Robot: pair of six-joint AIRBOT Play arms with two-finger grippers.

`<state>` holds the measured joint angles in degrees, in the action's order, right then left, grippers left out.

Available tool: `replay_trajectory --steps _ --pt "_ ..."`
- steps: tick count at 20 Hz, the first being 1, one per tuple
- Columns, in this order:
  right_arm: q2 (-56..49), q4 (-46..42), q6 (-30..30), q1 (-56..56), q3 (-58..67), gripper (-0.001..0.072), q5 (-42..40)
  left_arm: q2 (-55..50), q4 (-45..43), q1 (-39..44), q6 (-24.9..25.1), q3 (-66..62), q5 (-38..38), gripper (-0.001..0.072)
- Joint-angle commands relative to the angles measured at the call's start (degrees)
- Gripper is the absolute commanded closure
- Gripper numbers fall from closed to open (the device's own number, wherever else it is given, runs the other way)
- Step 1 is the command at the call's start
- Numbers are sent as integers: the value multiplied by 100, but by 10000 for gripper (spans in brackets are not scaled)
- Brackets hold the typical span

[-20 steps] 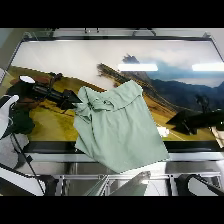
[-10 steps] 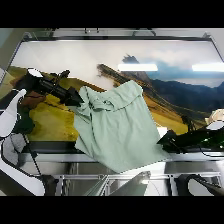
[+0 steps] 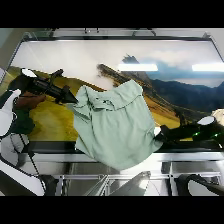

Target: Fold the shirts.

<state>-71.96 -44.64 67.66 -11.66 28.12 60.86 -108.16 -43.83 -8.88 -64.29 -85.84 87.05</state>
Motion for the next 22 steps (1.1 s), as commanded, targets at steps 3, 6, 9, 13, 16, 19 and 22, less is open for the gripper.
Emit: replay_trajectory --steps 3,6,9,13,16,19,22 --pt "-1204 -566 181 20 2404 694 -238 334 177 -627 -44 627 223 690" --pt "-2535 -457 302 37 4319 694 -22 920 179 -944 -9 1655 170 690" --pt "-3849 -448 498 22 6457 694 575 1578 181 -1274 -63 2699 181 689" --pt "-5184 -413 767 35 8837 693 1572 2249 195 -1370 -190 3963 -66 689" --pt "-5296 -352 763 -9 9106 686 1733 2306 201 -1429 -190 4269 -155 692" --pt "-5112 -313 763 -245 9090 467 2188 2306 289 -1554 -160 3742 -258 690" --pt "-4918 -313 761 -540 8920 467 2881 2306 282 -1578 -138 3027 -258 382"
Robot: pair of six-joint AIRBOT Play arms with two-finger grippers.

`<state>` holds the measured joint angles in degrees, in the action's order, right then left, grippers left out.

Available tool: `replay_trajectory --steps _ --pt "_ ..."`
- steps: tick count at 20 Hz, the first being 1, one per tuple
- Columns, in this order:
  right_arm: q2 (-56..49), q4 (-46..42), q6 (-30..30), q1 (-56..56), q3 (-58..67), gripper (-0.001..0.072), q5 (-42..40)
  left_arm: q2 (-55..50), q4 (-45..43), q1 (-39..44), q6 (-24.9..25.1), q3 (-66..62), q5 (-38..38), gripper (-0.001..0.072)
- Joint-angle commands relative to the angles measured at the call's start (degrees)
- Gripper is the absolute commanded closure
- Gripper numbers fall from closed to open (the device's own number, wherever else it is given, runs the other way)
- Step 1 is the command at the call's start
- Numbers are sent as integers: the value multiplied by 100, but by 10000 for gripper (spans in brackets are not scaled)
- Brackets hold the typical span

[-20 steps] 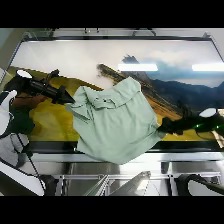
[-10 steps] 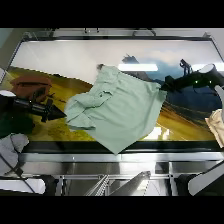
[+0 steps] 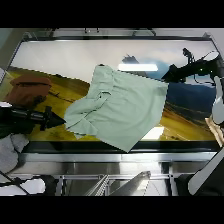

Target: Fold the shirts.

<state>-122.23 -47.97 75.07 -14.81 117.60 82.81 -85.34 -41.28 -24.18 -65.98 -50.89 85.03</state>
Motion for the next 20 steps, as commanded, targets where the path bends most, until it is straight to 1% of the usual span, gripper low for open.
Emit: replay_trajectory --steps 1,2,3,4,5,8,9,10,11,13,15,18,20 --pt "205 17 22 -308 -232 470 846 24 28 -48 31 -621 -55 358" --pt "334 13 22 -389 -522 472 951 22 33 -46 31 -754 -61 357" --pt "479 0 15 -459 -844 494 966 22 33 -37 33 -861 -76 305" --pt "621 -33 -7 -527 -1143 494 933 22 44 -35 31 -984 -173 11" --pt "767 -109 -7 -595 -1436 495 848 22 44 -35 9 -1102 -310 -7" --pt "1172 -308 -20 -754 -2240 488 380 -37 37 116 9 -1386 -573 -7" --pt "1231 -306 0 -774 -2435 468 216 -151 9 245 9 -1499 -560 -7" --pt "1237 -304 4 -776 -2583 389 164 -321 -85 389 4 -1615 -533 -7" --pt "1235 -306 7 -769 -2778 348 166 -503 -256 549 -17 -1703 -413 -6" --pt "1263 -330 -26 -754 -3287 352 260 -909 -697 824 -66 -1812 120 -6" --pt "1486 -332 -203 -756 -4017 355 345 -1198 -1071 979 -223 -1816 564 -5" --pt "2164 -352 -492 -800 -5204 356 297 -1241 -1167 1003 -264 -1816 815 -5" --pt "2750 -348 -579 -824 -6186 351 -199 -1064 -1167 951 -267 -1563 763 -5"
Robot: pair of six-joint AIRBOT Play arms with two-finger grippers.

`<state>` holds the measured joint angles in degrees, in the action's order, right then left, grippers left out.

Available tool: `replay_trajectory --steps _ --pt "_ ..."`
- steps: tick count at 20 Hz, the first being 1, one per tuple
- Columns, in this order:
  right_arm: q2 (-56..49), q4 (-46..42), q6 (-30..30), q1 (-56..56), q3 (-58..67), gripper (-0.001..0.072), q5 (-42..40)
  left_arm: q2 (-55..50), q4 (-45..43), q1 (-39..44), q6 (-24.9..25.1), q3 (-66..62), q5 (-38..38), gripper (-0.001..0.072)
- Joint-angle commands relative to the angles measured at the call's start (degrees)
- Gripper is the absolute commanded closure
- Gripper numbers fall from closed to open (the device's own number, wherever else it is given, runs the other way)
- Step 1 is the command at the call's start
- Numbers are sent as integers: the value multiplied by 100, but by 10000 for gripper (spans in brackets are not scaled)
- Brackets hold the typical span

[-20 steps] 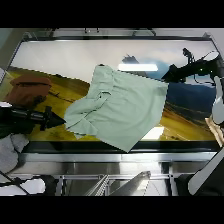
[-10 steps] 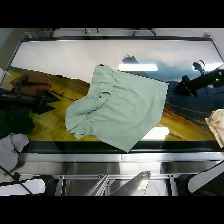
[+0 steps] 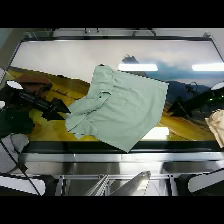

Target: Fold the shirts.

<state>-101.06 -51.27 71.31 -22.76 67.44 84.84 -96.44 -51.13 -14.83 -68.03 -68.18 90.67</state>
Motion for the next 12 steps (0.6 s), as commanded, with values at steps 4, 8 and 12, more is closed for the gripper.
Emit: replay_trajectory --steps 4,8,12 --pt "977 1209 -782 284 -2424 143 -1429 398 -142 39 -39 1005 -393 -5" --pt "789 2070 -1045 1008 -2544 166 -1956 396 -120 232 81 1307 -713 16" --pt "931 2459 -1451 1401 -2544 690 -1458 402 76 490 352 1049 -752 696"
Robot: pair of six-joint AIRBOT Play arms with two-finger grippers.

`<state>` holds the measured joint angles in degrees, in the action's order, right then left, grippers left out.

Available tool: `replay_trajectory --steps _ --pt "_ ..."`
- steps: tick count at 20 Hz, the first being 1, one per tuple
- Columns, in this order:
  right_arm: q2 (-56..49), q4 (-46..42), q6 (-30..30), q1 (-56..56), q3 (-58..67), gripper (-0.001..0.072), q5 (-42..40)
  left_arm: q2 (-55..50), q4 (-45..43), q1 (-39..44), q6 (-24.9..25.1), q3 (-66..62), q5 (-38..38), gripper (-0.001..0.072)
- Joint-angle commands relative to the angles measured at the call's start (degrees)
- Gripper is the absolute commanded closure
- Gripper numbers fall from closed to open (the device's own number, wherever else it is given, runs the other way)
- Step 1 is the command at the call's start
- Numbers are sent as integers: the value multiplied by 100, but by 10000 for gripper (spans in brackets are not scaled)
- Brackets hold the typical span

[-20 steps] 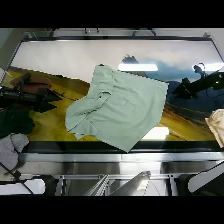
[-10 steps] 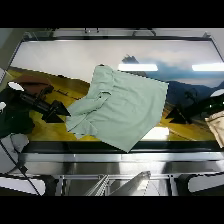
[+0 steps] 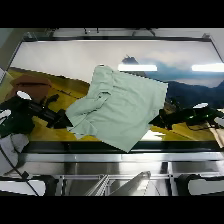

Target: Fold the shirts.

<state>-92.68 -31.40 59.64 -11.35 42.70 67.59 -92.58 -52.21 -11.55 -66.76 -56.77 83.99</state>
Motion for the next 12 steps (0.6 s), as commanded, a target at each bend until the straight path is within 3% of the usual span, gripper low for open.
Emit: replay_trajectory --steps 1,5,10,12 --pt "256 468 -291 234 -68 690 487 42 584 175 374 -181 122 696" --pt "1515 688 -254 -498 391 691 1482 763 2592 -160 835 -511 697 696" --pt "2900 2907 -4 -1757 2369 691 2402 2439 6404 -1123 1193 -1246 1364 694" --pt "3220 3659 35 -1987 3191 690 2430 3117 7243 -1506 1207 -1797 1335 692"
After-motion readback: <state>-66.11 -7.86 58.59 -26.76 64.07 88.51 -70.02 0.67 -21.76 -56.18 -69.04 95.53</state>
